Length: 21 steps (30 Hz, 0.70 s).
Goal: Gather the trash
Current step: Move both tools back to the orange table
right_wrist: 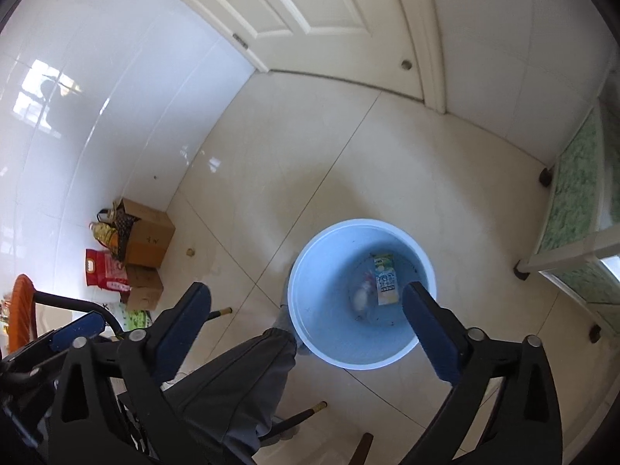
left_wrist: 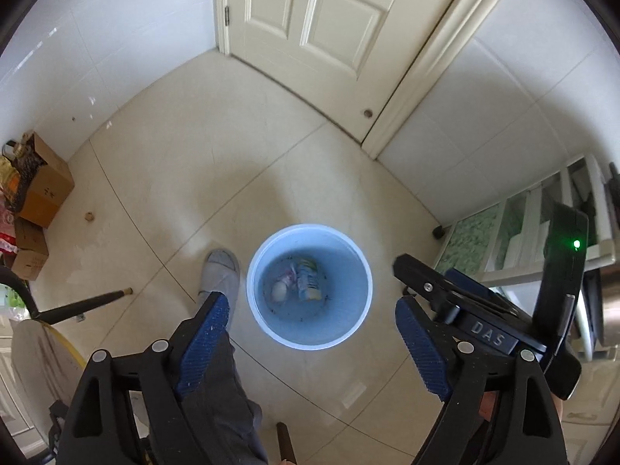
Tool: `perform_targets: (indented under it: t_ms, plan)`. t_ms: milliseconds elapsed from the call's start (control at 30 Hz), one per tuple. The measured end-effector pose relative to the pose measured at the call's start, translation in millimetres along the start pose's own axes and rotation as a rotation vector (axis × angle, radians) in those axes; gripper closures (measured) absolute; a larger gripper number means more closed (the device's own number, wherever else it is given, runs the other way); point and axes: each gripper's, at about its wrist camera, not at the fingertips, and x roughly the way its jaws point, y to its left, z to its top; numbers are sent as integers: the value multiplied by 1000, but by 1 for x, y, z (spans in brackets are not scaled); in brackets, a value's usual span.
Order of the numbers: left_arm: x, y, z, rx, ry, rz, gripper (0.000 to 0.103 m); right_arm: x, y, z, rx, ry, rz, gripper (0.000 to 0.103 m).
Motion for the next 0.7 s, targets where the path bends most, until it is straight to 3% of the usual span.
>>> perform_targets:
  t_ms: [200, 400, 567, 700]
  plan:
    - [-112, -5, -44, 28, -176, -9, 16, -81, 28, -17, -10, -113, 25, 0]
    - [-237, 11, -124, 34, -419, 46, 8, -171, 100, -54, -153, -221, 74, 0]
    - [-317, 42, -207, -7, -576, 138, 8, -227, 180, -105, -323, -281, 129, 0]
    - [-357, 53, -265, -59, -641, 229, 8, -255, 237, -145, -445, -303, 183, 0]
